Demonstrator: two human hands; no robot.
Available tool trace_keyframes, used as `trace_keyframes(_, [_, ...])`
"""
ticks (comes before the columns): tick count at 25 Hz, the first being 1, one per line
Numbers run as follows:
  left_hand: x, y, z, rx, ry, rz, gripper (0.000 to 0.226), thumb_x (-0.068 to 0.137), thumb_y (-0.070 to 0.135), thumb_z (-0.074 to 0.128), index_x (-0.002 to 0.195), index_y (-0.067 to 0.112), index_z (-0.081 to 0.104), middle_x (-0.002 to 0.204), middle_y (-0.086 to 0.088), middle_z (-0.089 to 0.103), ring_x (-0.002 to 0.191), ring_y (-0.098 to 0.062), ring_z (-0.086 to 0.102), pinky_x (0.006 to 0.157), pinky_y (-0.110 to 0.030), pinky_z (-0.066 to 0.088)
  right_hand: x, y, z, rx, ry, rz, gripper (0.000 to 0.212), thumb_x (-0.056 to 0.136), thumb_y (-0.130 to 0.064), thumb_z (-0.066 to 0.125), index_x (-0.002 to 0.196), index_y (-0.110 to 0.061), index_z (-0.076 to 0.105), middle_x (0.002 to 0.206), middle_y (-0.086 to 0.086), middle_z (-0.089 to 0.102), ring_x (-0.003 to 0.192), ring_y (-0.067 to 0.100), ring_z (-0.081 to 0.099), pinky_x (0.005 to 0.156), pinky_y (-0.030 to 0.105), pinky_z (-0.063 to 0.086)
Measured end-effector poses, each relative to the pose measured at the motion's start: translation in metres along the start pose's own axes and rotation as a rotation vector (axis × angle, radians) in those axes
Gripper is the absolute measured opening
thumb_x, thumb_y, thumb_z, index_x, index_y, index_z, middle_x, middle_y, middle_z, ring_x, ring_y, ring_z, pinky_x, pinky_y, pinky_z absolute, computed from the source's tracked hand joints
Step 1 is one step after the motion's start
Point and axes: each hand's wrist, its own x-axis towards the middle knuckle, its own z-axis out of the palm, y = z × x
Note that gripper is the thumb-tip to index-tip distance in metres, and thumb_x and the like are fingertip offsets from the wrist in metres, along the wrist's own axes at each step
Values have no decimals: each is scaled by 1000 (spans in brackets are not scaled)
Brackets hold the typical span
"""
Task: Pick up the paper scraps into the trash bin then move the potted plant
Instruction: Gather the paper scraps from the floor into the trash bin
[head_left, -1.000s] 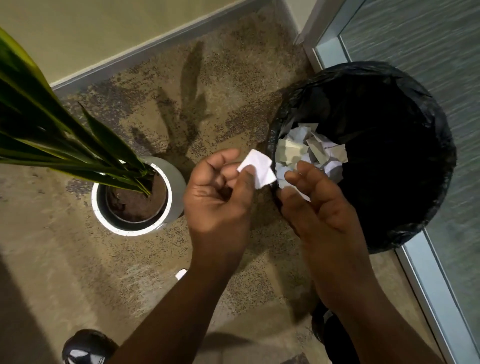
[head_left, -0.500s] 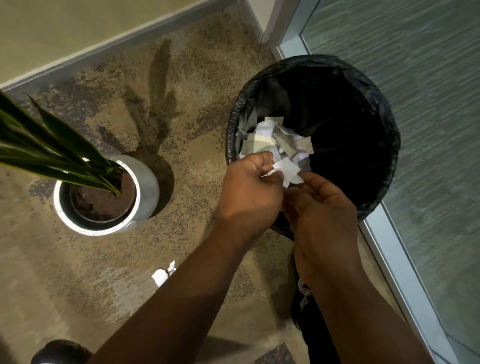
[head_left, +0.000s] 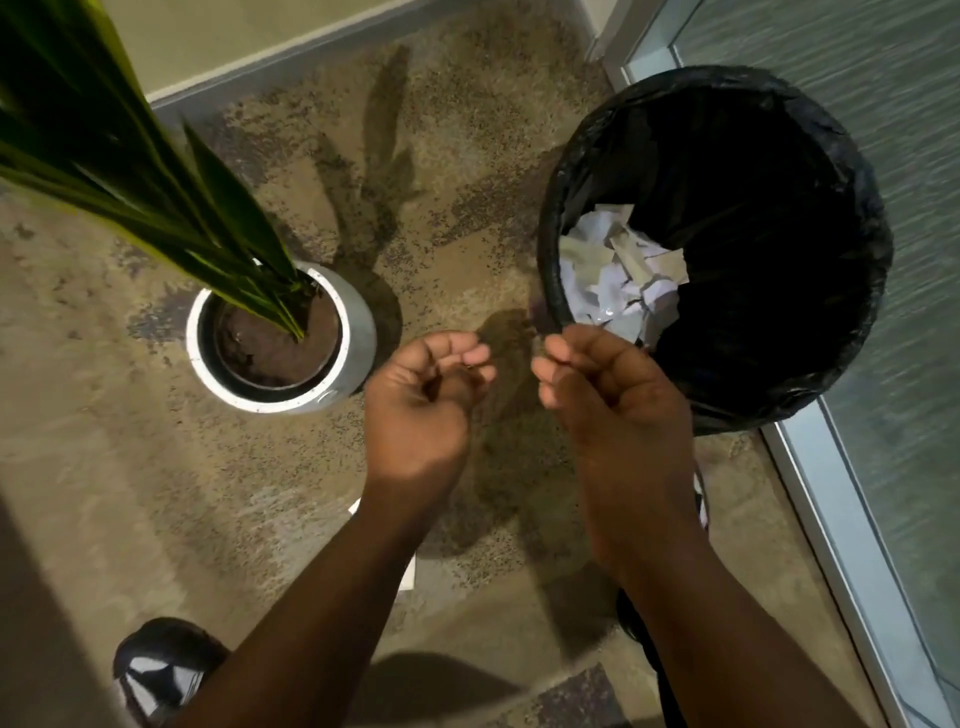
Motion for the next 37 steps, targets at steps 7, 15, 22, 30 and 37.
trace_keyframes(7, [-14,-122,-146,457,198,-306,34,89,-3,52,87,28,66,92,1,72,76,-20,66,58,-26,50,-8,137,57,-468,-465,170,26,97,-4,58,118,-19,63,120,2,70,110,16,67,99,32,53])
trace_keyframes(15, [-63,-251,-212,903,-5,-400,61,72,23,78,130,29,56,121,2,56,108,-23,45,81,-29,37,17,275,107,-1306,-902,-70,60,82,-11,69,137,-19,47,149,13,31,123,34,50,103,43,46])
trace_keyframes(22, [-66,-267,-196,717,172,-447,67,70,22,87,128,22,54,126,-2,51,94,-8,40,84,-23,40,15,327,115,-1622,-901,-260,69,73,-12,75,133,-20,44,136,19,32,99,41,57,82,47,56])
trace_keyframes(30, [-56,-267,-202,804,71,-402,16,82,11,70,98,8,75,105,-6,64,67,-10,51,53,-19,38,13,324,110,-1599,-950,-188,22,92,-8,60,112,-8,69,118,18,65,106,34,64,84,35,51])
trace_keyframes(37, [-36,-245,-217,862,-16,-324,9,85,24,63,93,22,68,84,-1,72,70,-19,65,64,-37,57,18,316,93,-1353,-672,42,18,91,-21,63,107,-12,68,109,13,70,104,32,64,83,35,49])
